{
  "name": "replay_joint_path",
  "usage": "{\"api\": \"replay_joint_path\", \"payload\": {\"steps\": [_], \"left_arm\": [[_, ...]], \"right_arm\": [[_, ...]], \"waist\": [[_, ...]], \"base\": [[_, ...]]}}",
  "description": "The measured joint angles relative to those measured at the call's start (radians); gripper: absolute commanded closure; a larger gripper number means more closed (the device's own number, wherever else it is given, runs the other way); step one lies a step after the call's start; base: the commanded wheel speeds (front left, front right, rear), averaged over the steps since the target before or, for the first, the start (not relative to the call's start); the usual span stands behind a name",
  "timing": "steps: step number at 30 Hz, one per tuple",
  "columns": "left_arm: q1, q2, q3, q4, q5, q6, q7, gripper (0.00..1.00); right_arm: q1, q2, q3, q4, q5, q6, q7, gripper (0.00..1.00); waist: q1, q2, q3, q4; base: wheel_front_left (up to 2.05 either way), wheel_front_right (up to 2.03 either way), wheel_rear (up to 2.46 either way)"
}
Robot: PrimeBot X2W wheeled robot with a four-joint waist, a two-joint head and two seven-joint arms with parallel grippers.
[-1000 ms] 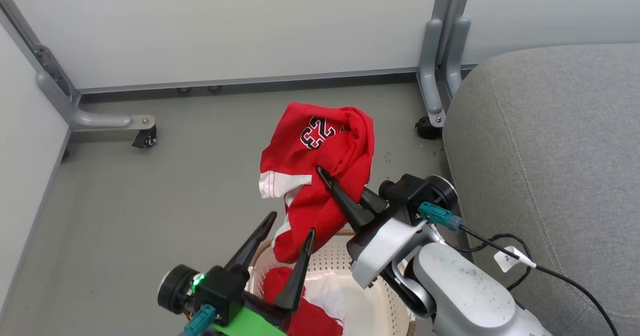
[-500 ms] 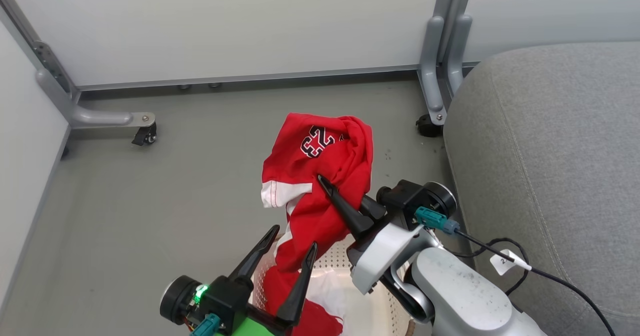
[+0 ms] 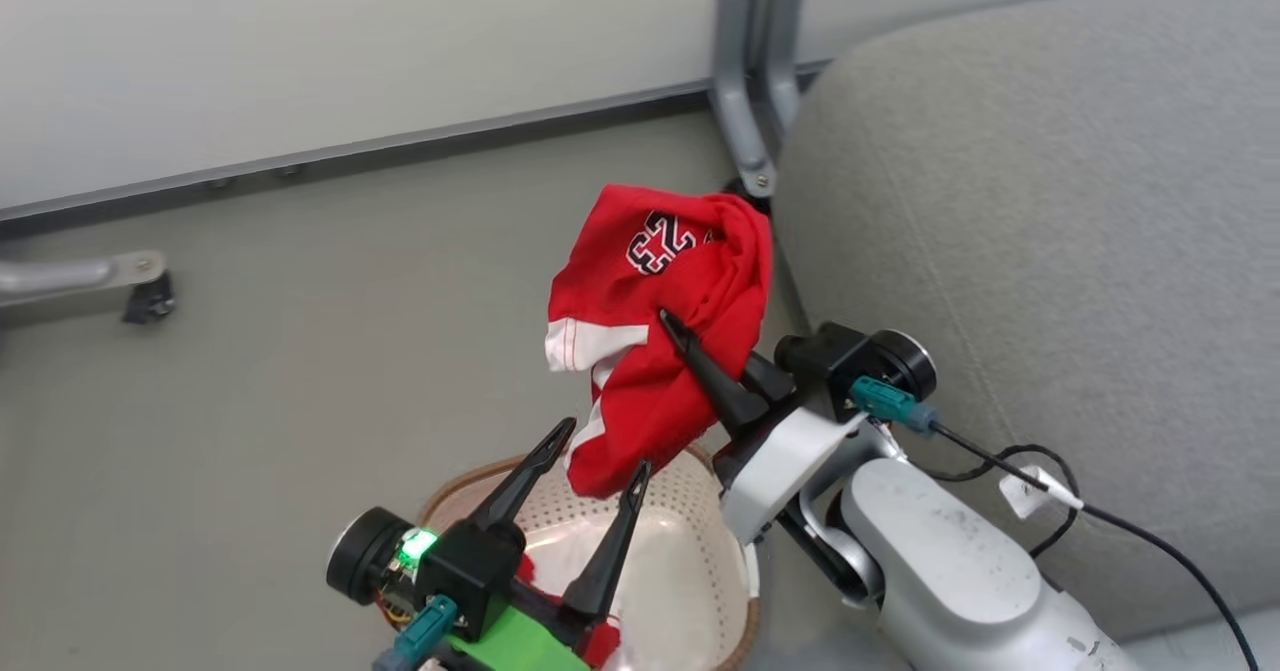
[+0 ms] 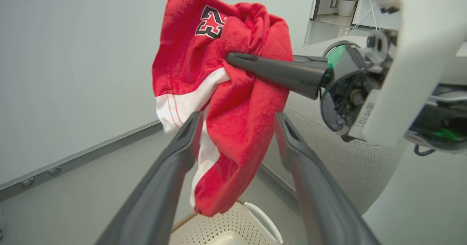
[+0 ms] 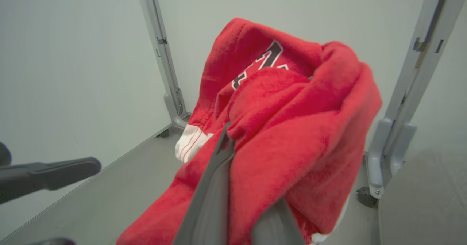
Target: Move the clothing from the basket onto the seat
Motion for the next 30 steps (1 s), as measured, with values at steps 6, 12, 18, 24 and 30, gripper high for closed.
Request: {"api": "replay_joint_path", "payload": {"steps": [6, 12, 18, 24, 30], "left_arm": [[-0.037, 0.016, -0.013, -0.005, 0.007, -0.009, 0.026, 0.00], [-0.069, 0.039, -0.030, -0.017, 0.012, -0.018, 0.062, 0.00], [-0.111, 0.057, -0.062, -0.031, 0.014, -0.028, 0.095, 0.00], [-0.177, 0.079, -0.075, -0.073, 0.030, -0.035, 0.135, 0.00], [-0.286, 0.103, -0.100, -0.122, 0.058, -0.044, 0.167, 0.00]], "right_arm": [[-0.002, -0.006, -0.063, -0.005, -0.005, 0.000, 0.000, 1.00], [0.009, -0.003, -0.147, -0.031, -0.016, 0.000, -0.001, 1.00], [0.022, 0.002, -0.265, -0.043, -0.014, 0.000, -0.001, 1.00], [-0.024, 0.007, -0.404, -0.031, -0.021, 0.000, -0.001, 1.00], [-0.156, -0.017, -0.542, -0.009, -0.023, 0.000, -0.001, 1.00]], "waist": [[0.0000, 0.0000, 0.035, -0.120], [0.0000, 0.0000, 0.078, -0.244], [0.0000, 0.0000, 0.139, -0.341], [0.0000, 0.0001, 0.235, -0.386], [0.0000, 0.0001, 0.351, -0.392]], "base": [[0.00, 0.00, 0.00], [0.00, 0.00, 0.00], [0.00, 0.00, 0.00], [0.00, 0.00, 0.00], [0.00, 0.00, 0.00]]}}
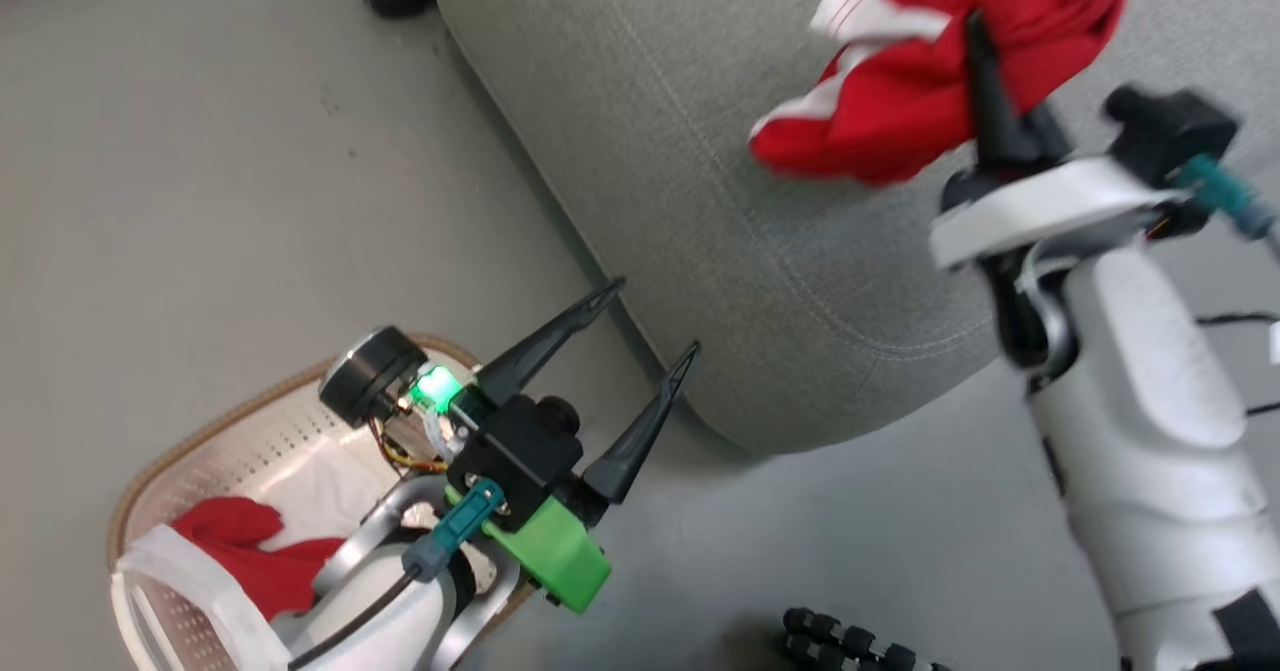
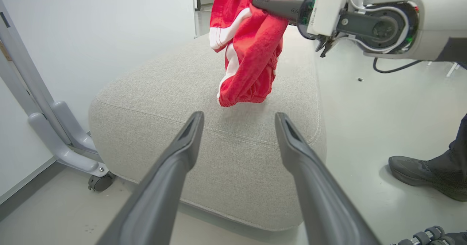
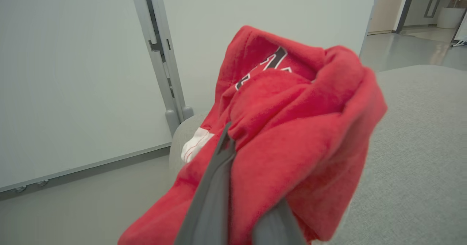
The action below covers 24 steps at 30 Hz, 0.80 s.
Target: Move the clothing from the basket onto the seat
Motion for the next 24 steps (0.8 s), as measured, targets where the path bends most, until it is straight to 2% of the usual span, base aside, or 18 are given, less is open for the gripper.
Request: {"api": "replay_joint_path", "payload": {"steps": [9, 15, 16, 17, 18, 19, 24], "left_arm": [[-0.125, 0.015, -0.046, -0.007, 0.008, -0.004, -0.003, 0.00], [-0.182, 0.021, -0.064, 0.002, 0.012, -0.004, -0.020, 0.00], [-0.187, 0.021, -0.065, 0.004, 0.012, -0.004, -0.021, 0.00], [-0.192, 0.023, -0.067, 0.007, 0.012, -0.004, -0.024, 0.00], [-0.196, 0.023, -0.067, 0.011, 0.013, -0.004, -0.026, 0.00], [-0.198, 0.023, -0.067, 0.012, 0.013, -0.004, -0.029, 0.00], [-0.201, 0.025, -0.066, 0.034, 0.011, -0.003, -0.041, 0.00]], "right_arm": [[-0.205, -0.105, -0.147, 0.057, -0.007, 0.000, 0.000, 1.00], [-0.247, -0.128, -0.214, 0.181, -0.007, 0.000, 0.000, 1.00], [-0.247, -0.126, -0.235, 0.202, -0.013, 0.000, 0.000, 0.86], [-0.247, -0.125, -0.256, 0.220, -0.023, 0.000, 0.000, 0.16], [-0.247, -0.120, -0.275, 0.228, -0.034, 0.000, 0.000, 0.16], [-0.247, -0.116, -0.288, 0.234, -0.044, 0.000, 0.000, 0.00], [-0.217, -0.082, -0.334, 0.230, -0.087, 0.000, 0.000, 0.00]], "waist": [[0.0001, 0.0000, 0.168, 0.059], [0.0001, 0.0000, 0.254, 0.118], [0.0002, 0.0000, 0.263, 0.127], [0.0002, 0.0000, 0.275, 0.137], [0.0002, 0.0000, 0.285, 0.146], [0.0002, 0.0000, 0.292, 0.153], [0.0002, 0.0000, 0.323, 0.183]], "base": [[0.00, 0.00, 0.00], [0.00, 0.00, 0.00], [0.00, 0.00, 0.00], [0.00, 0.00, 0.00], [0.00, 0.00, 0.00], [0.00, 0.00, 0.00], [0.00, 0.00, 0.00]]}}
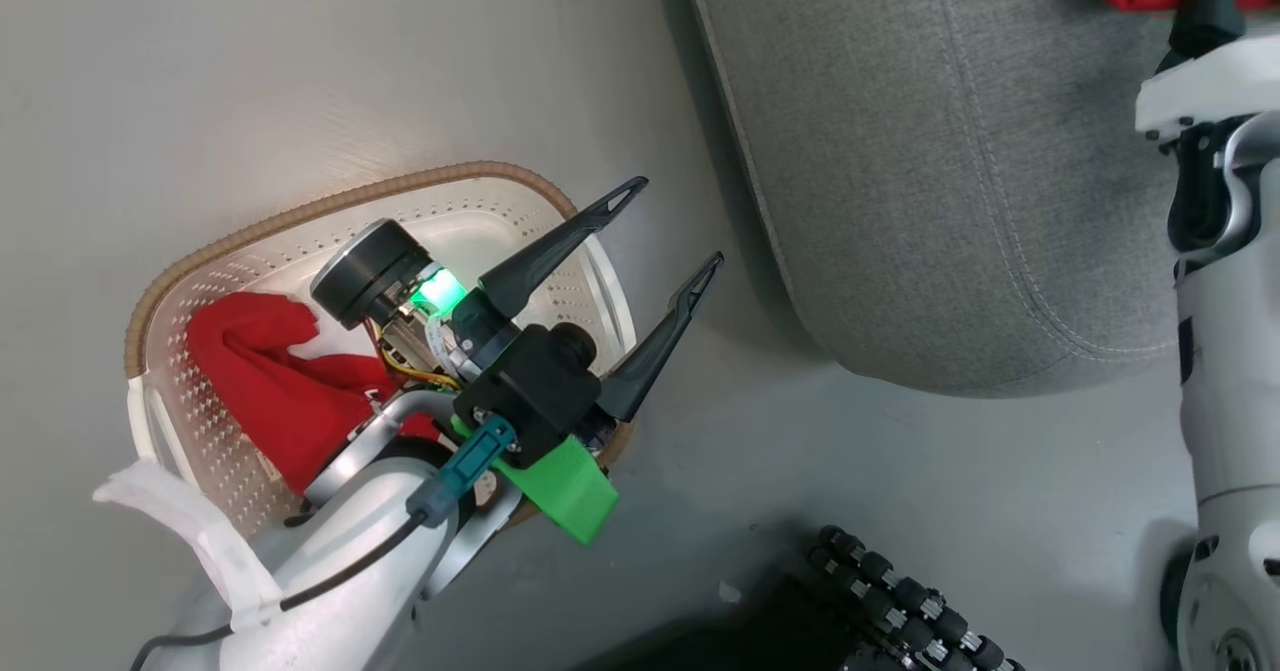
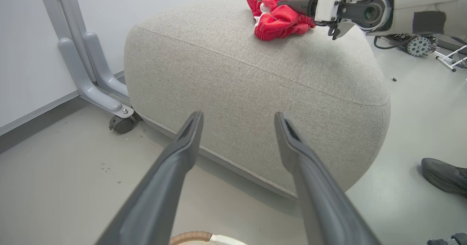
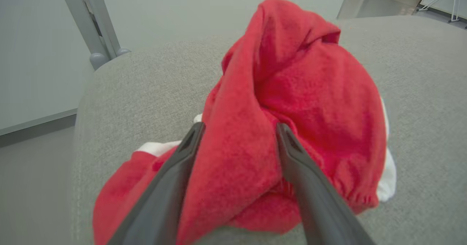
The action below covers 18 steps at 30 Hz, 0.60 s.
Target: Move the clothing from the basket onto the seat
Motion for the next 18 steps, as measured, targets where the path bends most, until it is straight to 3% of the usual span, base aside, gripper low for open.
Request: {"api": "replay_joint_path", "payload": {"steps": [5, 10, 18], "left_arm": [[0.003, -0.001, 0.007, 0.022, -0.010, 0.013, -0.033, 0.00], [0.028, -0.014, 0.024, 0.060, -0.026, 0.044, -0.094, 0.00], [0.092, -0.046, 0.056, 0.143, -0.077, 0.092, -0.195, 0.00]], "right_arm": [[0.078, 0.019, -0.037, -0.064, -0.030, 0.000, 0.000, 0.00], [0.201, 0.052, -0.063, -0.209, -0.074, 0.000, 0.000, 0.00], [0.408, 0.103, 0.012, -0.414, -0.129, 0.000, 0.000, 0.00]], "waist": [[-0.0001, 0.0000, -0.018, 0.006], [-0.0001, 0.0000, -0.069, 0.011], [-0.0003, 0.0000, -0.181, 0.042]], "base": [[0.00, 0.00, 0.00], [0.00, 0.00, 0.00], [0.00, 0.00, 0.00]]}}
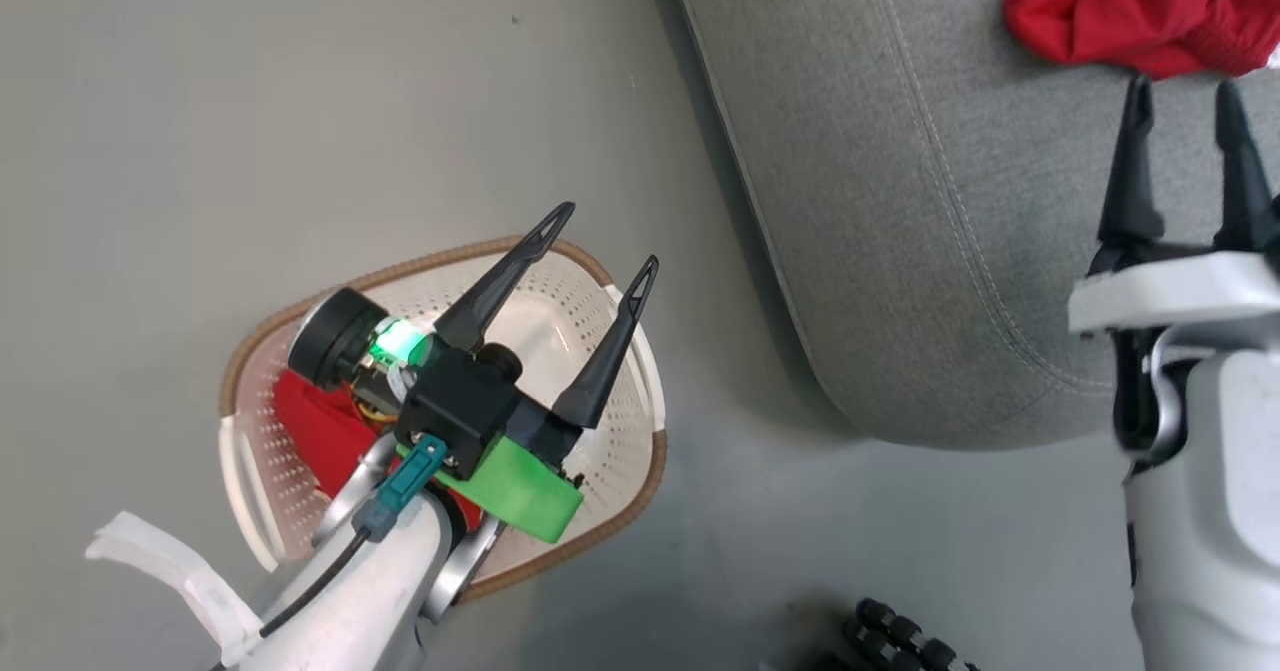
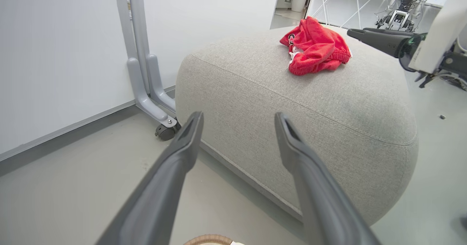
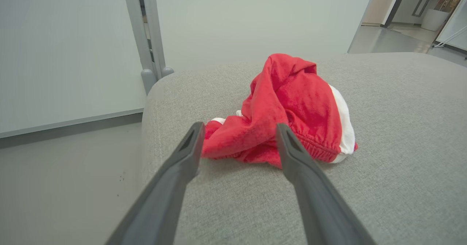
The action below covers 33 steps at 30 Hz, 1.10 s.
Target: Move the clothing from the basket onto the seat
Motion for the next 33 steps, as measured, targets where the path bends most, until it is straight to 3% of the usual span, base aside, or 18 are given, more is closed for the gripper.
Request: {"api": "replay_joint_path", "payload": {"steps": [8, 20, 33], "left_arm": [[0.071, -0.023, 0.069, 0.063, -0.060, 0.061, -0.057, 0.00], [0.207, -0.044, 0.276, 0.089, -0.123, 0.142, -0.079, 0.00], [0.397, -0.085, 0.481, 0.084, -0.101, 0.149, -0.081, 0.00]], "right_arm": [[0.180, 0.022, 0.096, -0.123, -0.026, 0.000, 0.000, 0.00], [0.335, 0.027, 0.183, -0.224, -0.050, 0.000, 0.008, 0.00], [0.460, 0.028, 0.204, -0.302, -0.047, 0.000, 0.092, 0.00]], "waist": [[0.0000, 0.0000, -0.119, 0.058], [0.0000, 0.0000, -0.268, 0.178], [-0.0001, 0.0000, -0.406, 0.277]], "base": [[0.00, 0.00, 0.00], [0.00, 0.00, 0.00], [0.00, 0.00, 0.00]]}}
